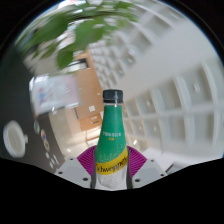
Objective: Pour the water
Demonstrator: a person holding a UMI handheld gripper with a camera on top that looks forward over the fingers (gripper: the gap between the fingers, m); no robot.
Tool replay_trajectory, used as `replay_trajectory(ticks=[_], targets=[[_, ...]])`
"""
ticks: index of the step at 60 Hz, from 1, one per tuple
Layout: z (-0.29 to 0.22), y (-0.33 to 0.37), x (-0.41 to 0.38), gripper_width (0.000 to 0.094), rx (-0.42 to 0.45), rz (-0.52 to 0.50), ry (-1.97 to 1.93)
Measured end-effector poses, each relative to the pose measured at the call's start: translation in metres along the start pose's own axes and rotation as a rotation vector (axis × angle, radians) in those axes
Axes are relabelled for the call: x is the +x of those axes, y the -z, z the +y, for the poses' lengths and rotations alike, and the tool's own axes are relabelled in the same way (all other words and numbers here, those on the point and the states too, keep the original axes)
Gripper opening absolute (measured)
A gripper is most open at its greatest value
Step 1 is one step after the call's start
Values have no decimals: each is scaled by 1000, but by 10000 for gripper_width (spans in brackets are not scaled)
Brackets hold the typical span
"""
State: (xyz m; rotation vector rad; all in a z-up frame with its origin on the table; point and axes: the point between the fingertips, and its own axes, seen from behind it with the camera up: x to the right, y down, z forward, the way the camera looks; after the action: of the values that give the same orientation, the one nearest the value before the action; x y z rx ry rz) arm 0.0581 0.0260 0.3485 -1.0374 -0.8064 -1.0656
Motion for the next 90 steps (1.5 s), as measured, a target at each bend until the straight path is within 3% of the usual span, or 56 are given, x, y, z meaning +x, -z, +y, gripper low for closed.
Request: replay_trajectory(ticks=[7,17,32,33,40,42,46,52,56,66,90], targets=[[16,-8,7,410,-106,-45,-539],[42,-11,-64,408,-283,-188,-1125],[128,25,-198,409,-468,-321,-1211],[112,27,-204,409,-477,-326,-1213],[134,44,-245,414,-527,-371,-1199],[131,40,-236,421,-469,-337,-1209],[132,43,-238,494,-465,-330,-1219],[139,49,-239,639,-514,-341,-1226],[146,57,-228,882,-555,-316,-1221],[131,98,-189,858,-620,-326,-1226],[39,282,-60,857,-617,-329,-1185]])
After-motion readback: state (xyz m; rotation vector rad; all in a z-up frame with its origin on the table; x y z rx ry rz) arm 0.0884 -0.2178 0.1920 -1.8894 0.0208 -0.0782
